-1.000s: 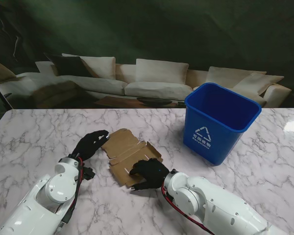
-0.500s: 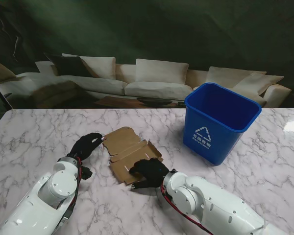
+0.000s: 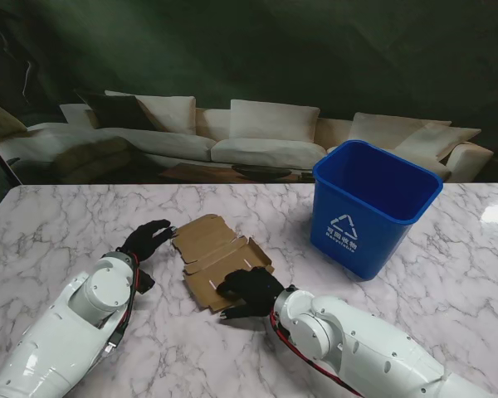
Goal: Fold the flattened cardboard along its creases and drop it into the bin
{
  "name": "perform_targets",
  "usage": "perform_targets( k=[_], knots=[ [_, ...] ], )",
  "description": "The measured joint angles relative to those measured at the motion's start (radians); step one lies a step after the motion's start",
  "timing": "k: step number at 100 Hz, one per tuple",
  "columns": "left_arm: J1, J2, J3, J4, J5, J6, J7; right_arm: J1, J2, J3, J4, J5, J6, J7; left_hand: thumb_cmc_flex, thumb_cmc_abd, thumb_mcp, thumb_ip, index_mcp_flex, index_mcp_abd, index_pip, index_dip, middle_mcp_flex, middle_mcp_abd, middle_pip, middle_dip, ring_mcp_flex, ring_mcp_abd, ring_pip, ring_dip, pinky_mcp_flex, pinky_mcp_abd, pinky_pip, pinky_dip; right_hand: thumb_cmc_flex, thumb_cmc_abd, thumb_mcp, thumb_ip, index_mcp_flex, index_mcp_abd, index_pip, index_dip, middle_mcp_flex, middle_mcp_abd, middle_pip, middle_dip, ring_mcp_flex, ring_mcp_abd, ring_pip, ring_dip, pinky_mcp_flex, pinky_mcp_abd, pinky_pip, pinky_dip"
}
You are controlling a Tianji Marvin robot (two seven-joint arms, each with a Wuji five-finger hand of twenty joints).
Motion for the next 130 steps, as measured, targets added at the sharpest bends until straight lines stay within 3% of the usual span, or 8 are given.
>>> perform_targets(
  k=[51, 100, 130],
  knots=[
    [-0.151, -0.007, 0.108, 0.103, -0.053, 0.063, -0.063, -0.003, 0.001, 0.001, 0.0, -0.003, -0.008, 0.001, -0.025, 0.01, -0.001, 0.0, -0.024, 0.0, -0.007, -0.002, 0.004, 0.023, 0.018, 0.045, 0.001, -0.002, -0.001, 0.018, 0.037, 0.0, -0.071, 0.015, 0.0, 0.0, 0.0, 0.0, -0.002, 0.002, -0.024, -0.002, -0.01, 0.003, -0.009, -0.001, -0.003, 0.0, -0.004, -0.006, -0.002, -0.001, -0.023, -0.011],
    [-0.209, -0.024, 0.184, 0.165, -0.078, 0.062, -0.064, -0.07, 0.028, 0.063, -0.054, -0.046, -0.056, 0.035, -0.025, 0.01, -0.001, 0.0, -0.024, 0.0, -0.007, -0.002, 0.002, 0.022, 0.011, 0.045, -0.047, -0.015, -0.011, 0.011, 0.019, -0.013, -0.107, 0.016, 0.0, 0.0, 0.0, 0.0, -0.012, 0.004, -0.038, -0.005, -0.013, 0.003, -0.032, -0.014, -0.017, 0.0, -0.009, -0.009, -0.009, -0.016, -0.058, -0.024],
    [-0.247, -0.035, 0.219, 0.205, -0.108, 0.091, -0.074, -0.068, 0.029, 0.057, -0.054, -0.044, -0.054, 0.03, -0.025, 0.01, -0.001, 0.0, -0.024, 0.0, -0.007, -0.002, 0.002, 0.021, 0.011, 0.04, -0.047, -0.015, -0.011, 0.004, 0.014, -0.03, -0.144, 0.026, 0.0, 0.0, 0.0, 0.0, -0.012, 0.004, -0.038, -0.005, -0.013, 0.003, -0.032, -0.014, -0.017, -0.001, -0.009, -0.009, -0.009, -0.016, -0.058, -0.024]
  ],
)
